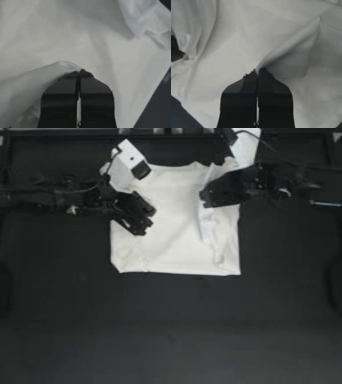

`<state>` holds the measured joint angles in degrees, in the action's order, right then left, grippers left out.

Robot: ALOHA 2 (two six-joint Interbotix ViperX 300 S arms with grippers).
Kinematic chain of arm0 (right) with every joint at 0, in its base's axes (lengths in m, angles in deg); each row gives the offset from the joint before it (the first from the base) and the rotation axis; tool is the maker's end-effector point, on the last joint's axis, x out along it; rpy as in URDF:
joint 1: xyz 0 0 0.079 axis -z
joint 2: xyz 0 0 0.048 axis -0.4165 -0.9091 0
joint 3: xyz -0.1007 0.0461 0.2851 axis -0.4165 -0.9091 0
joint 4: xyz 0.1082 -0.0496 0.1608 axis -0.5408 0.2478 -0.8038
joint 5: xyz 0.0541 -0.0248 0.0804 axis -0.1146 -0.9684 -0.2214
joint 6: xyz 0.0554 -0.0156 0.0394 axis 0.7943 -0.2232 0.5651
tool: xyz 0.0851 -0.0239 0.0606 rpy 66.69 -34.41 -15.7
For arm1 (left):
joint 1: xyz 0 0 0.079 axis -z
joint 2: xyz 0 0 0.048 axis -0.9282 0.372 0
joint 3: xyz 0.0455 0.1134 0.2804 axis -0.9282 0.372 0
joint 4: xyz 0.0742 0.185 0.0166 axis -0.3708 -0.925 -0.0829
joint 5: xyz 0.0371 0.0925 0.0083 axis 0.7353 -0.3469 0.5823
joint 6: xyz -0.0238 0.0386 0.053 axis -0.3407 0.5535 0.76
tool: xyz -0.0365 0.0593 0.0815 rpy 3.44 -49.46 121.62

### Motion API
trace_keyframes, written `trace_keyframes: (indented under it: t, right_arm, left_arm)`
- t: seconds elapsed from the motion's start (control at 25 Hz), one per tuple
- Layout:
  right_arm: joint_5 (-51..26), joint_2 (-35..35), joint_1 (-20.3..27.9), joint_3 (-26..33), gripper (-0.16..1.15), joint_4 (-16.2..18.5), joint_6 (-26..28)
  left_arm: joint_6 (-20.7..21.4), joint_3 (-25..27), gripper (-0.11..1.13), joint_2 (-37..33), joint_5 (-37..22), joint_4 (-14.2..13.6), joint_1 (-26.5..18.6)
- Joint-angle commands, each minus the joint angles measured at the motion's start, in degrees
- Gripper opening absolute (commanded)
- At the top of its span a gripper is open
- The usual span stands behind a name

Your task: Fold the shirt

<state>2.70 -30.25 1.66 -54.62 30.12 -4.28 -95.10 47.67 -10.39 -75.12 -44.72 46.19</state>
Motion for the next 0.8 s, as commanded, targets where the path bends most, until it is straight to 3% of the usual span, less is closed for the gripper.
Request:
trace_keyframes:
  t: [0.04, 0.24, 0.36, 0.48, 0.68, 0.8]
  right_arm:
    - [1.05, 0.53, -0.09, 0.88, 0.05, -0.26, -0.18]
    - [2.90, -0.97, -0.35, 0.70, 0.05, -0.35, -0.18]
    - [4.13, -1.85, -0.44, 0.70, 0.06, -0.35, -0.18]
    - [4.92, -2.02, -0.44, 0.70, 0.12, -0.09, -0.18]
    - [5.27, -1.93, -0.44, 0.62, 0.56, 0.70, -0.26]
    - [5.10, -1.67, -0.44, 0.62, 0.83, 1.93, -0.26]
  left_arm:
    - [0.18, -1.32, 0.03, -0.44, 2.64, 0.09, 0.09]
    - [0.18, -0.88, 0.08, 0.18, 3.96, 0.09, 0.09]
    - [0.18, -0.88, 0.26, 0.26, 5.63, 0.09, 0.09]
    - [0.00, -0.88, 0.51, 0.53, 6.94, 0.18, 0.09]
    - [-0.09, -0.79, 0.86, 0.53, 7.03, 0.35, -0.53]
    - [0.18, -0.97, 0.96, -0.18, 7.21, 0.18, -0.79]
